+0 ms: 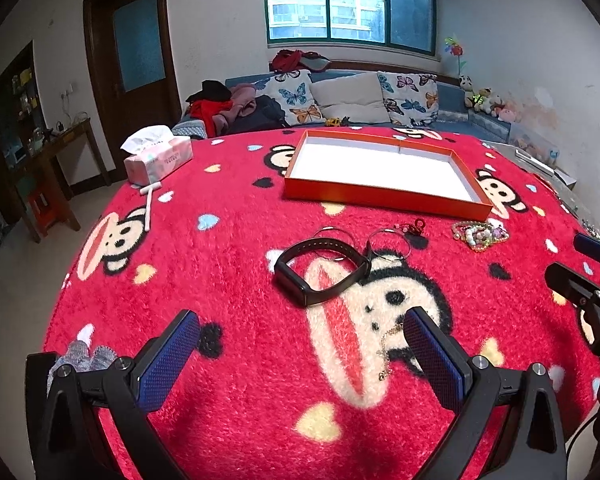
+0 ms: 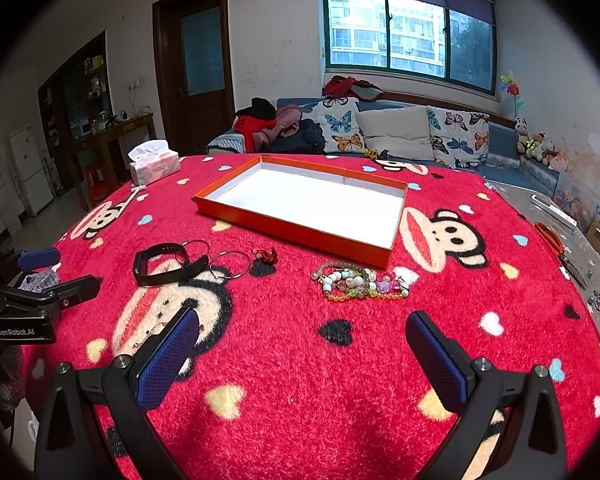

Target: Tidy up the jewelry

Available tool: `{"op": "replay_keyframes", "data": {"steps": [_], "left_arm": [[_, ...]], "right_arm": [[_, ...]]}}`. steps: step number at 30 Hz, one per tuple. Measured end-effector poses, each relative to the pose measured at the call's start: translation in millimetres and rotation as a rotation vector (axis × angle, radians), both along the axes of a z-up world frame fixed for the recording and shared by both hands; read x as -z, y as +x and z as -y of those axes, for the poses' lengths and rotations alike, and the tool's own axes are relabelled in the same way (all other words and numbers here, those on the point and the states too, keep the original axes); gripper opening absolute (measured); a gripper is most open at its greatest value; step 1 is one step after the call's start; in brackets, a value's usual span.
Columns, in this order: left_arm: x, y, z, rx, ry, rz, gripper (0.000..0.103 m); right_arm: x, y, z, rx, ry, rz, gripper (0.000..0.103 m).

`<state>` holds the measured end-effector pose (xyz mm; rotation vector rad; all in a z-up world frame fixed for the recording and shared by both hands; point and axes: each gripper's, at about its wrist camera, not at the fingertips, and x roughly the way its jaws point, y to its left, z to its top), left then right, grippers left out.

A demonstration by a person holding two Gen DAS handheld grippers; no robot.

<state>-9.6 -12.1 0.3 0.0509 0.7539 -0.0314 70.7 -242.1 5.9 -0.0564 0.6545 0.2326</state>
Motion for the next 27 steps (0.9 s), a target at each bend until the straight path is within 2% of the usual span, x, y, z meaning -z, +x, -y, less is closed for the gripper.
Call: {"op": "replay_keyframes", "data": {"steps": [12,27], "left_arm": [[-2.6,2.9,-1.7,-0.006,-0.024,0.01,0.103],[-1.6,4.6,-2.7,-0.002,-0.009,0.011,0.103]], "right_arm": [[0.6,3.2,2.4,-0.006,-0.002,0.001,0.103],[1.2,1.8,2.1,-0.014,-0.008,0.009,0.103]]}}
